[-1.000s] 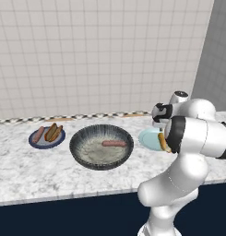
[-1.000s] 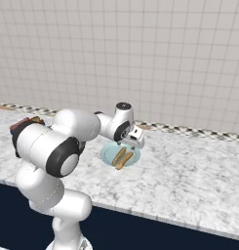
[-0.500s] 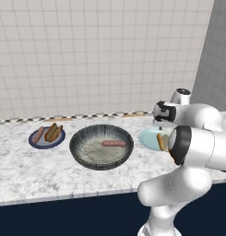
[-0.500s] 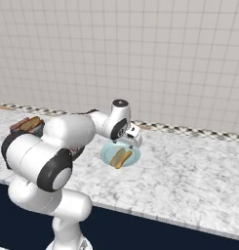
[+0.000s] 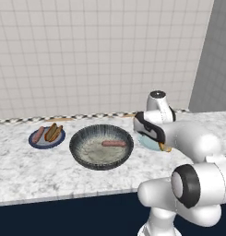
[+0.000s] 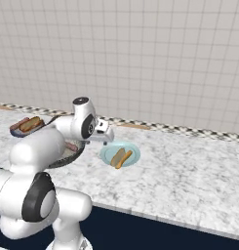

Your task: Place one bun and one sausage from the bowl on each plate.

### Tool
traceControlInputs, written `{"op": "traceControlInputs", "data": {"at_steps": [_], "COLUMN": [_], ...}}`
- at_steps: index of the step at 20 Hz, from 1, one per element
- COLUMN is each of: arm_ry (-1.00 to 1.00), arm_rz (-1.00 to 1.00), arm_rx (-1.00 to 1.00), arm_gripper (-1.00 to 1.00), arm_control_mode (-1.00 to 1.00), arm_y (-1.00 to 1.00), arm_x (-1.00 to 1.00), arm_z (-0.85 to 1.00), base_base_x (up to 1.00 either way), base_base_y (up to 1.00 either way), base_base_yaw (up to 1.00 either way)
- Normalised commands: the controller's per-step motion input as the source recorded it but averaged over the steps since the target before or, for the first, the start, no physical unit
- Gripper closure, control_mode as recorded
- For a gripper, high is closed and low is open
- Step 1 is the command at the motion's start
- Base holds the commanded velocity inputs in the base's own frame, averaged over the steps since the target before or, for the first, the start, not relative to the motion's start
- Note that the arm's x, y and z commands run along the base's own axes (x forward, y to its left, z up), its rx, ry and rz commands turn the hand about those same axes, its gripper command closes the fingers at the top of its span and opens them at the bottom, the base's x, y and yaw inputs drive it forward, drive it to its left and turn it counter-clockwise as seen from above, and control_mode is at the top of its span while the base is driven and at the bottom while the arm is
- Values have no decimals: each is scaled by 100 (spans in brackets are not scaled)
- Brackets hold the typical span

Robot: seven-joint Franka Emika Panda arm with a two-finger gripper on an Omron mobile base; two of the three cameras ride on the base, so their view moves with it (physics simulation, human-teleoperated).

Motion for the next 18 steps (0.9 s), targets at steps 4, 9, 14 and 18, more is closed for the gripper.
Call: {"op": "traceControlInputs", "data": {"at_steps": [4,9,14,18], "arm_ry": [7,7,7,5], "arm_rz": [27,33,43,38], "arm_rx": [-6,-5,0,-4], "arm_gripper": [-100,-100,-100,-100], "arm_control_mode": [-100,-100,-100,-100], "arm_y": [62,65,70,68], "arm_x": [0,20,28,0], "arm_z": [32,3,0,0], "base_base_x": [0,0,0,0], "base_base_y": [0,0,0,0], "base_base_yaw": [0,0,0,0]}}
